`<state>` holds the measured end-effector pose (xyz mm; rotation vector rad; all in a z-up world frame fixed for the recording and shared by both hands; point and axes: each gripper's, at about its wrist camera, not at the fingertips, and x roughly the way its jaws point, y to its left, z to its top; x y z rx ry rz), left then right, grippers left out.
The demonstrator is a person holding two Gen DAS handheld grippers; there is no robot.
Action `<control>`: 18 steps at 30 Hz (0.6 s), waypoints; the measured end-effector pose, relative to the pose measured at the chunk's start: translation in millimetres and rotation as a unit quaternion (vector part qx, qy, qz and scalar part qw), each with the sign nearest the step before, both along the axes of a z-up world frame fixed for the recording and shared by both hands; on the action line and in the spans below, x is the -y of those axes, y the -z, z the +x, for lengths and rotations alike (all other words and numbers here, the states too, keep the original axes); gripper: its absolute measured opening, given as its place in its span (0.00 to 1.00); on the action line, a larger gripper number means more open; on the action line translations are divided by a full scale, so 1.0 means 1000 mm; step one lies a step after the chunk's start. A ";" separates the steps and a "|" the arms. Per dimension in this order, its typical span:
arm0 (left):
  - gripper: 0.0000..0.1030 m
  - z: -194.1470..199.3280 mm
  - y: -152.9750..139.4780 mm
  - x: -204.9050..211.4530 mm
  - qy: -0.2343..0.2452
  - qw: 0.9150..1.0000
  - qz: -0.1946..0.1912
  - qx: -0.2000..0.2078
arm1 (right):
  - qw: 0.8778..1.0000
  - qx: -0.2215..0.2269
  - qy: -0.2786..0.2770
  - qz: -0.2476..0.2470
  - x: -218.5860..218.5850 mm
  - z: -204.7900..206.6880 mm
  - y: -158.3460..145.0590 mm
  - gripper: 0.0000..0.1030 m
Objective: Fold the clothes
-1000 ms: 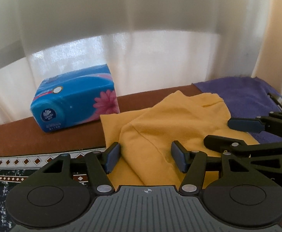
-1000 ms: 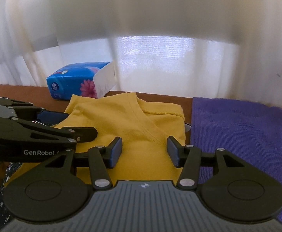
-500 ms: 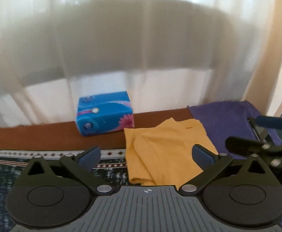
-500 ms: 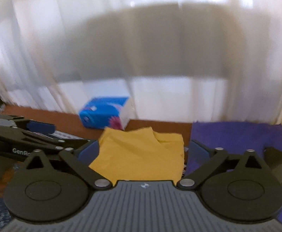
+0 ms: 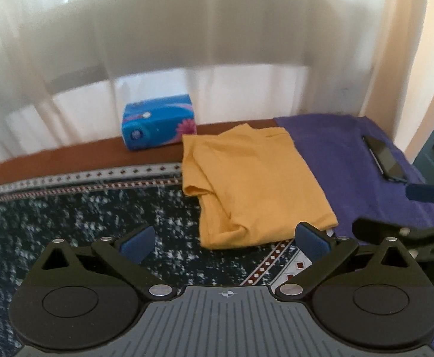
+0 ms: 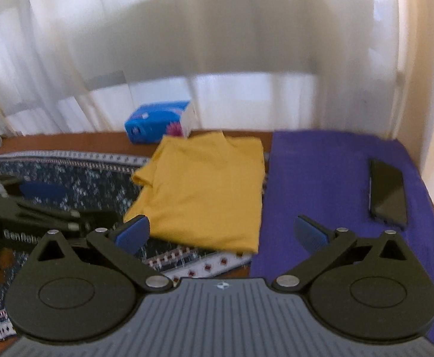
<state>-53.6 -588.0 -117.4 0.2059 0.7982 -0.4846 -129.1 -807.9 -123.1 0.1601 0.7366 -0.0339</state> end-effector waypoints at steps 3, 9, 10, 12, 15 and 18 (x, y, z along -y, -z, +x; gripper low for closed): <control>1.00 -0.001 -0.007 0.000 -0.008 1.000 -0.004 0.014 | 1.000 -0.015 0.003 -0.003 -0.003 -0.006 0.004 1.00; 1.00 0.008 -0.011 -0.001 -0.021 1.000 -0.010 -0.001 | 1.000 -0.023 -0.002 -0.013 -0.005 -0.002 0.002 1.00; 1.00 0.009 -0.010 0.000 -0.022 1.000 -0.007 -0.002 | 1.000 -0.026 -0.003 -0.014 -0.005 -0.001 0.002 1.00; 1.00 0.010 -0.010 0.000 -0.024 1.000 -0.003 -0.003 | 0.999 -0.030 -0.004 -0.017 -0.005 0.001 0.003 1.00; 1.00 0.011 -0.010 -0.001 -0.030 1.000 -0.004 -0.009 | 0.999 -0.035 -0.008 -0.017 -0.006 0.003 0.004 1.00; 1.00 0.012 -0.010 -0.001 -0.029 1.000 -0.002 -0.011 | 0.999 -0.038 -0.013 -0.017 -0.008 0.005 0.004 1.00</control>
